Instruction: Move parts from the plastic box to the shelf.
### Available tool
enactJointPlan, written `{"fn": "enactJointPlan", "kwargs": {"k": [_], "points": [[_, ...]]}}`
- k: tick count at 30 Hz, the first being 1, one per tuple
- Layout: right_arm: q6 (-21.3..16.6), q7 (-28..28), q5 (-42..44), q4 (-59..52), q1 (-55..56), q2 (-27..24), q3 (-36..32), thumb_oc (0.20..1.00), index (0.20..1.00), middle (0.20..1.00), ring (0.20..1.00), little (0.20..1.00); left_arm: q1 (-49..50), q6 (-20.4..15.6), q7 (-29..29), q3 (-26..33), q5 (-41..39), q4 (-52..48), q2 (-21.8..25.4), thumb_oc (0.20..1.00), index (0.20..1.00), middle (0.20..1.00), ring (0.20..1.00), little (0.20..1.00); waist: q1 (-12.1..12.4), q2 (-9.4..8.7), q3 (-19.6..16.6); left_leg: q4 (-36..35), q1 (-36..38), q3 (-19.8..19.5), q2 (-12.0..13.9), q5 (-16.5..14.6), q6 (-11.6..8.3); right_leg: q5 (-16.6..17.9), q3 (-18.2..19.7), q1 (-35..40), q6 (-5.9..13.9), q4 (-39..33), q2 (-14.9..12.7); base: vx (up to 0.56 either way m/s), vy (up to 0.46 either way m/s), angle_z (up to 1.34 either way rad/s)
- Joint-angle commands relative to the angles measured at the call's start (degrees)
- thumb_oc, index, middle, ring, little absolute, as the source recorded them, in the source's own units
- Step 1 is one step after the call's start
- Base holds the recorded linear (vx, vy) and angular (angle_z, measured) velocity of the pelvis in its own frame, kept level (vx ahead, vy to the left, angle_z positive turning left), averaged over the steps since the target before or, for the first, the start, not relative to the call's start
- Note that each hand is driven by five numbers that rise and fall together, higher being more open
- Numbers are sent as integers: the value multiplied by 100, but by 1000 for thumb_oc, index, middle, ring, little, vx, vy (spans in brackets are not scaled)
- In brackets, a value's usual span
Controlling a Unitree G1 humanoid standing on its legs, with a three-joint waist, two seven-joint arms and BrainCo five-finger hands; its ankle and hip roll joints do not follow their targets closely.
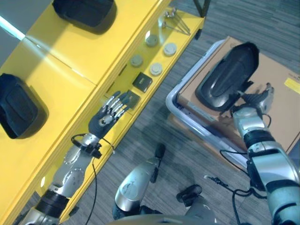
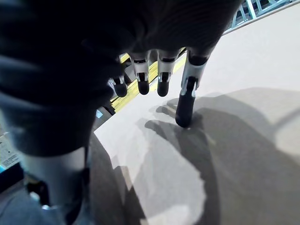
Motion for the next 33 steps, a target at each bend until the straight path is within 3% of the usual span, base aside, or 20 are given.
{"fn": "enactJointPlan", "kwargs": {"k": [1, 2, 3, 5, 6, 7, 19, 23, 24, 27, 33], "points": [[143, -25, 242, 102, 118, -281, 224, 1000, 1000, 1000, 1000, 1000, -148, -395, -148, 175, -162, -231, -67, 1000, 1000, 1000, 1000, 1000, 79, 80, 291, 142, -116, -197, 134, -490, -201, 381, 751, -633, 217, -19, -103, -20, 4, 8], [136, -5, 249, 96, 106, -287, 224, 1000, 1000, 1000, 1000, 1000, -149, -404, -159, 186, -165, -229, -69, 1000, 1000, 1000, 1000, 1000, 80, 78, 302, 148, -134, -198, 128, -491, -197, 380, 763, -656, 213, -9, -97, -20, 5, 5], [113, 19, 276, 92, 103, -292, 225, 878, 878, 878, 878, 878, -146, -412, -173, 195, -165, -223, -63, 1000, 1000, 1000, 1000, 1000, 83, 72, 310, 162, -147, -199, 125, -494, -195, 377, 767, -670, 213, 9, -96, -19, 2, 4], [71, 45, 306, 90, 81, -279, 220, 533, 533, 533, 533, 533, -156, -432, -210, 214, -156, -203, -57, 1000, 1000, 1000, 1000, 1000, 90, 61, 336, 193, -177, -212, 119, -502, -185, 375, 784, -701, 206, 41, -86, -16, -6, 4], [67, 75, 311, 74, 72, -274, 214, 282, 282, 282, 282, 282, -165, -418, -208, 233, -152, -215, -58, 1000, 1000, 1000, 1000, 1000, 91, 55, 345, 211, -199, -220, 114, -505, -182, 372, 800, -729, 203, 60, -80, -18, -7, 5], [45, 116, 298, 60, 66, -271, 206, 200, 200, 200, 200, 200, -167, -418, -200, 239, -143, -234, -53, 1000, 1000, 1000, 1000, 1000, 92, 46, 357, 231, -216, -226, 109, -512, -181, 365, 819, -746, 198, 77, -70, -17, -7, 4], [-161, 87, 515, -212, 65, -226, 126, 200, 200, 200, 200, 200, -227, -465, -279, 280, -76, -196, -18, 1000, 1000, 1000, 1000, 1000, 82, -54, 386, 259, -209, -203, 131, -546, -184, 346, 821, -725, 207, 88, -18, -6, -10, 0], [-530, -10, 673, -316, 106, -214, 77, 200, 200, 200, 200, 200, -219, -492, -334, 261, -28, -229, -13, 1000, 1000, 1000, 1000, 1000, 80, -61, 345, 232, -135, -204, 138, -561, -187, 344, 779, -641, 212, 45, -15, -16, -35, 0], [-796, -75, 727, -562, 190, -185, -35, 200, 200, 200, 200, 200, -176, -487, -325, 268, -62, -280, -1, 1000, 1000, 1000, 1000, 1000, 64, -67, 307, 219, -69, -208, 143, -580, -190, 334, 761, -567, 212, 19, -13, -9, -47, 0], [-988, -201, 741, -1330, 424, -139, -309, 200, 200, 200, 200, 200, -58, -391, -280, 341, -89, -448, 39, 1000, 1000, 1000, 1000, 1000, 26, -112, 212, 156, 57, -194, 174, -602, -206, 314, 723, -429, 221, -49, -11, -3, -56, 2], [-892, -199, 546, -2892, 1035, -4, -839, 200, 200, 200, 200, 200, 245, -122, -147, 591, 0, -717, 41, 1000, 1000, 1000, 1000, 1000, -60, -288, -50, -67, 435, -181, 254, -633, -268, 318, 669, -40, 280, -356, 78, 20, -86, -2]]}}
